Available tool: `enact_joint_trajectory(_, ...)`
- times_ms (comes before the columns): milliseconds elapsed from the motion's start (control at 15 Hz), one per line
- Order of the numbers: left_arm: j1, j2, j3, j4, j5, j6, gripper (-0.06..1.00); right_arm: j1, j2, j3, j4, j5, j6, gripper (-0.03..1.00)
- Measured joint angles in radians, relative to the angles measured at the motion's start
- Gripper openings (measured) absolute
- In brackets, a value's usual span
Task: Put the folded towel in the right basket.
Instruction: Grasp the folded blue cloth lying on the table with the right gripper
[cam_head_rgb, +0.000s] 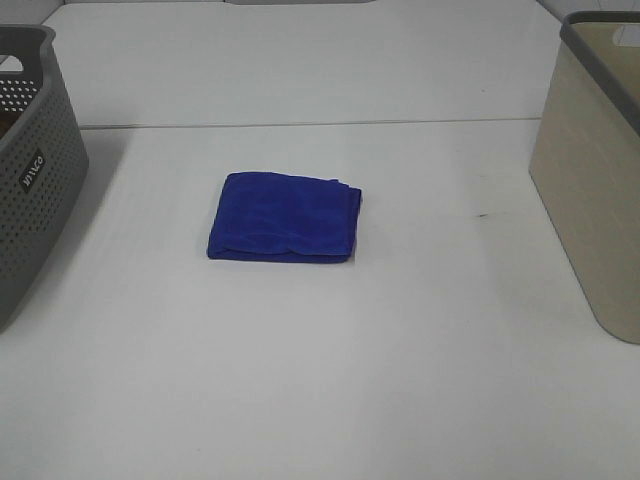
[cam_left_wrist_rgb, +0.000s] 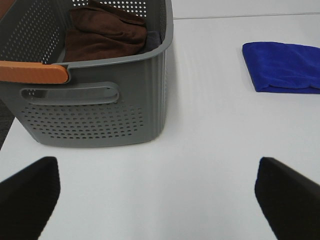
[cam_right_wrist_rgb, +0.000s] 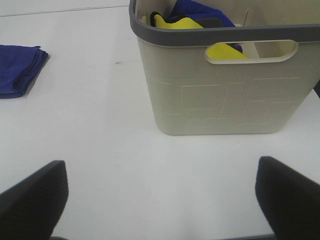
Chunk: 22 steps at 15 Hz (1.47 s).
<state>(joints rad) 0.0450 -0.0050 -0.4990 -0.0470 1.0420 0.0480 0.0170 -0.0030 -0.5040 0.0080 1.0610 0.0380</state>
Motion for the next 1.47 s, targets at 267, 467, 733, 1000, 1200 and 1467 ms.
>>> enact_joint_trajectory(267,0.000,0.000,0.000,0.000,0.000,0.000,0.99,0.000,0.000,0.000,0.000,0.000,0.000,0.97)
enact_joint_trajectory(467,0.000,0.000,0.000,0.000,0.000,0.000,0.99,0.000,0.000,0.000,0.000,0.000,0.000,0.97)
enact_joint_trajectory(733,0.000,0.000,0.000,0.000,0.000,0.000,0.99,0.000,0.000,0.000,0.000,0.000,0.000,0.97)
enact_joint_trajectory(1000,0.000,0.000,0.000,0.000,0.000,0.000,0.99,0.000,0.000,0.000,0.000,0.000,0.000,0.97)
enact_joint_trajectory(1200,0.000,0.000,0.000,0.000,0.000,0.000,0.99,0.000,0.000,0.000,0.000,0.000,0.000,0.97)
enact_joint_trajectory(1467,0.000,0.000,0.000,0.000,0.000,0.000,0.99,0.000,0.116,-0.058,0.024,0.039,0.000,0.97)
